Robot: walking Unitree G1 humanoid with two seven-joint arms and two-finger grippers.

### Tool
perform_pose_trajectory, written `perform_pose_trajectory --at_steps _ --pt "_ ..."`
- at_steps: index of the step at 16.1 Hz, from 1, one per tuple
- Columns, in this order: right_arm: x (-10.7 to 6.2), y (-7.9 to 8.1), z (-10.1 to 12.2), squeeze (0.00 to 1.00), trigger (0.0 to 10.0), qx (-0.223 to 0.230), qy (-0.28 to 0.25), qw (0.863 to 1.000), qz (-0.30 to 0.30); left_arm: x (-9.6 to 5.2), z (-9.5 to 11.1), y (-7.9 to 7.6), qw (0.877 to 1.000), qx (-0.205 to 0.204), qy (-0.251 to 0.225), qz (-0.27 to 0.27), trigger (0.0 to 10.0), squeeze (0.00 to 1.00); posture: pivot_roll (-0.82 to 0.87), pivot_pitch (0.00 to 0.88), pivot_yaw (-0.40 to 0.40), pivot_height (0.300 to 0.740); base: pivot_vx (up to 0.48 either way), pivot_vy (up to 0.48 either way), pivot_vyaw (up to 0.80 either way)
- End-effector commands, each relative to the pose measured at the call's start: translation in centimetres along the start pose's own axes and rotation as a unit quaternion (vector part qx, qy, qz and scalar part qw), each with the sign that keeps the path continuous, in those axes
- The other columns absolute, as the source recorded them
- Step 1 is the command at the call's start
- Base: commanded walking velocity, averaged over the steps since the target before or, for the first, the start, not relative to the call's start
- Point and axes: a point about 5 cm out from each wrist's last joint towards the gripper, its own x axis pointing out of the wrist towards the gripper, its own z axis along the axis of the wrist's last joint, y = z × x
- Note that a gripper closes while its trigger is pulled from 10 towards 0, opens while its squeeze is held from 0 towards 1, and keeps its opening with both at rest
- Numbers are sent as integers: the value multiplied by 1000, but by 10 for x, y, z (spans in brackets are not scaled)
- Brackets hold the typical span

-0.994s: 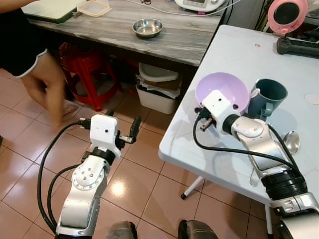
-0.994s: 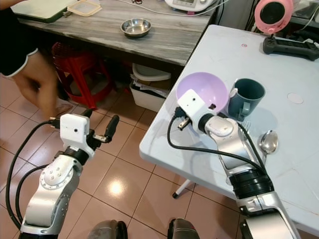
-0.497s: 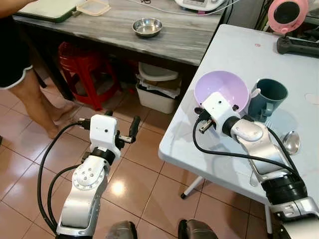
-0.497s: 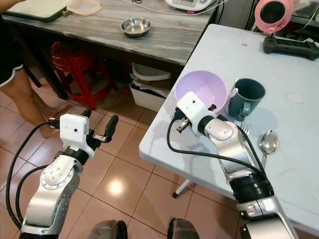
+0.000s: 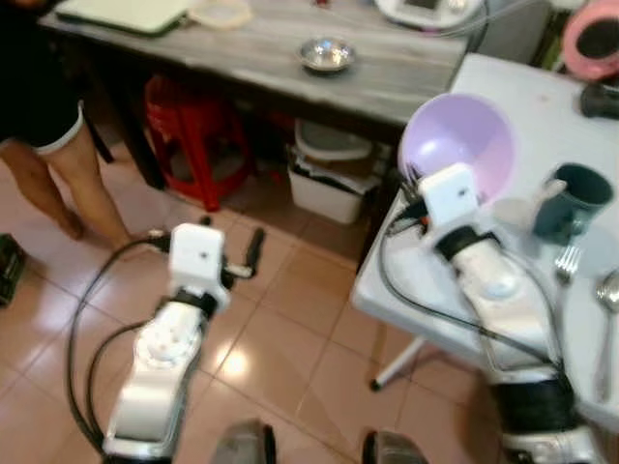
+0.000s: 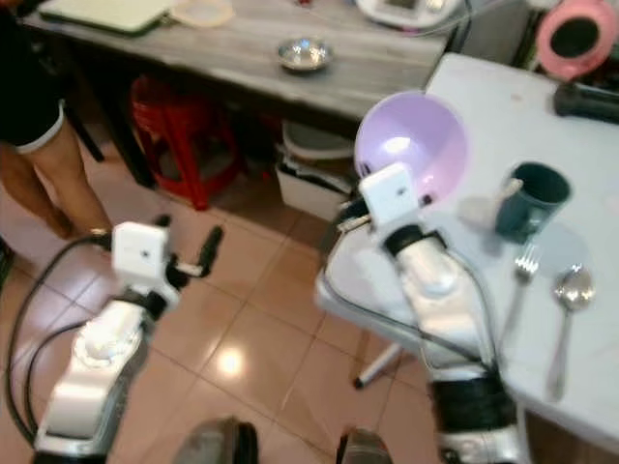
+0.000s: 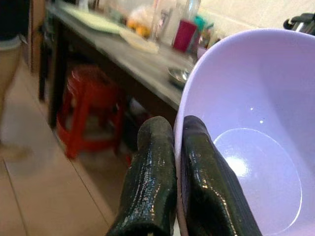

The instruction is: Setting the table

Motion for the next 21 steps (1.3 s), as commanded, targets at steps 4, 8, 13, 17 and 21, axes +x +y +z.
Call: perform_pose_trajectory --at_steps 4,8,13,17,21 --pt "-18 -2 -1 0 10000 21 -15 997 -73 9 5 -2 1000 2 -20 -13 10000 0 -23 57 60 740 0 458 0" --pt "-20 4 -4 0 10000 40 -9 996 -78 18 12 0 999 6 -36 -20 10000 0 -33 49 64 740 277 392 -525" --pt "-17 6 1 0 10000 32 -21 997 -73 21 14 -3 999 4 -45 -21 10000 0 -36 51 59 740 334 344 -95" --pt "-17 7 1 0 10000 32 -22 997 -68 23 13 0 999 0 -46 -16 10000 0 -40 56 56 740 360 319 0" --pt "-17 8 2 0 10000 30 -24 997 -66 22 14 -2 998 16 -53 -19 10000 0 -40 59 56 740 356 322 0"
